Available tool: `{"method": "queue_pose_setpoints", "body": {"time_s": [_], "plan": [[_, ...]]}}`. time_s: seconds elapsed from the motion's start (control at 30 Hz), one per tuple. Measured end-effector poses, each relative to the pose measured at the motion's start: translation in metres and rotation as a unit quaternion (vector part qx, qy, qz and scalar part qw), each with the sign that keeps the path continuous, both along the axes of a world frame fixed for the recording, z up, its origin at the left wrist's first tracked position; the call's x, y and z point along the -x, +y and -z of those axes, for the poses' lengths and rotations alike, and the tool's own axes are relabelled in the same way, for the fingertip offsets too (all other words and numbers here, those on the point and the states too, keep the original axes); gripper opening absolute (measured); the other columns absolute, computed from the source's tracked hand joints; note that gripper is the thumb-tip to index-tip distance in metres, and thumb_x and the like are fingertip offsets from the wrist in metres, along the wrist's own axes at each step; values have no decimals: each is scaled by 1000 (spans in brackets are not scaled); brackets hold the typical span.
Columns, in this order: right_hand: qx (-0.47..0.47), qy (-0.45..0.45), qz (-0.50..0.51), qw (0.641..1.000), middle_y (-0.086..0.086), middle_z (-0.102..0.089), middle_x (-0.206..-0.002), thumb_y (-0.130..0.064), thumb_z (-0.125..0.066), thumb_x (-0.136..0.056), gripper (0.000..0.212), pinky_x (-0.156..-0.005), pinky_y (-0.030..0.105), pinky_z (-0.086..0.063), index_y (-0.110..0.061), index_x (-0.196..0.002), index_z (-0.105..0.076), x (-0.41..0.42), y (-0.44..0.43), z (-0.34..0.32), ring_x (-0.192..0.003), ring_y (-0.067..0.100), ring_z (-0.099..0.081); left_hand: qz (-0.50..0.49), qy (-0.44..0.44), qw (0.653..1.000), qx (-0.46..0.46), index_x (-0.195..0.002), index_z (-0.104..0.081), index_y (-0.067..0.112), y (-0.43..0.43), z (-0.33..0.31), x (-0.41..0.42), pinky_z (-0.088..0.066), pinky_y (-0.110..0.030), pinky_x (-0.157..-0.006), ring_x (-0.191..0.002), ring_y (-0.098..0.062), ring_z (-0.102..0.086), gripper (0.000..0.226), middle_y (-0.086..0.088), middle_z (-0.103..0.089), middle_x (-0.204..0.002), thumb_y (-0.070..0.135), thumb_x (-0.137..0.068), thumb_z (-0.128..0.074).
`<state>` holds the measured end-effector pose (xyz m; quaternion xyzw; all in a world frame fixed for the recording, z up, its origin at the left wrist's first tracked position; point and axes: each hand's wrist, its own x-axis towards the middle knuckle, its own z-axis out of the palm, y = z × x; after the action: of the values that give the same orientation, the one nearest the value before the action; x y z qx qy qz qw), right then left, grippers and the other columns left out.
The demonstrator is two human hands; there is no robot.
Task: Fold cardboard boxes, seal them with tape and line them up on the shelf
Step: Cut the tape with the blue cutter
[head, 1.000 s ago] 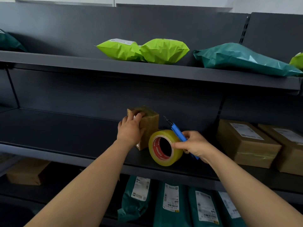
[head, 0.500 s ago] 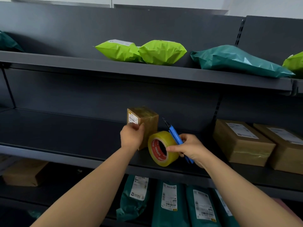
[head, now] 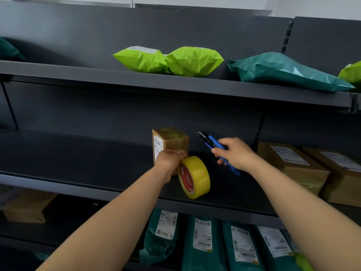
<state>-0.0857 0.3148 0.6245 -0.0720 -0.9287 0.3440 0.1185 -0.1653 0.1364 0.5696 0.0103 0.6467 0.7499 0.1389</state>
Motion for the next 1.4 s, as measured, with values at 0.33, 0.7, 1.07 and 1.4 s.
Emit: {"method": "queue_pose_setpoints", "body": {"time_s": [0.33,0.7,1.07,1.4], "plan": [[-453,-15,-19,891,-2,-57,-89,-27,-48,-98,15,-63,31,-35,-25,-102,-63,32,-24,-29,-82,19,-54,32,17,999,8,-95,-66,6,-2,2,6,-57,-47,-86,-94,-28,-67,5,-12,-70,-99,7,-92,-65],[-337,-127,60,931,6,-58,-107,-23,-48,-96,19,-73,32,-44,-16,-110,-59,48,13,9,-93,24,-57,32,31,999,-5,-84,-63,8,-12,1,6,-56,-28,-54,-72,-19,-66,7,-8,-68,-85,8,-91,-66],[-275,-297,100,909,15,-37,-144,-13,-55,-94,51,-105,39,-39,-11,-143,-40,52,21,96,-130,33,-38,32,53,998,-4,-81,-69,9,-8,4,1,-57,-29,-65,-78,-18,-67,9,-5,-71,-84,8,-90,-67],[359,-126,-4,925,10,-69,-102,-29,-61,-93,21,-83,36,-54,-20,-111,-67,34,-26,38,-94,24,-65,21,56,998,15,-89,-72,9,-8,3,-5,-52,-23,-65,-83,-17,-65,7,-5,-71,-91,12,-91,-66]]}}
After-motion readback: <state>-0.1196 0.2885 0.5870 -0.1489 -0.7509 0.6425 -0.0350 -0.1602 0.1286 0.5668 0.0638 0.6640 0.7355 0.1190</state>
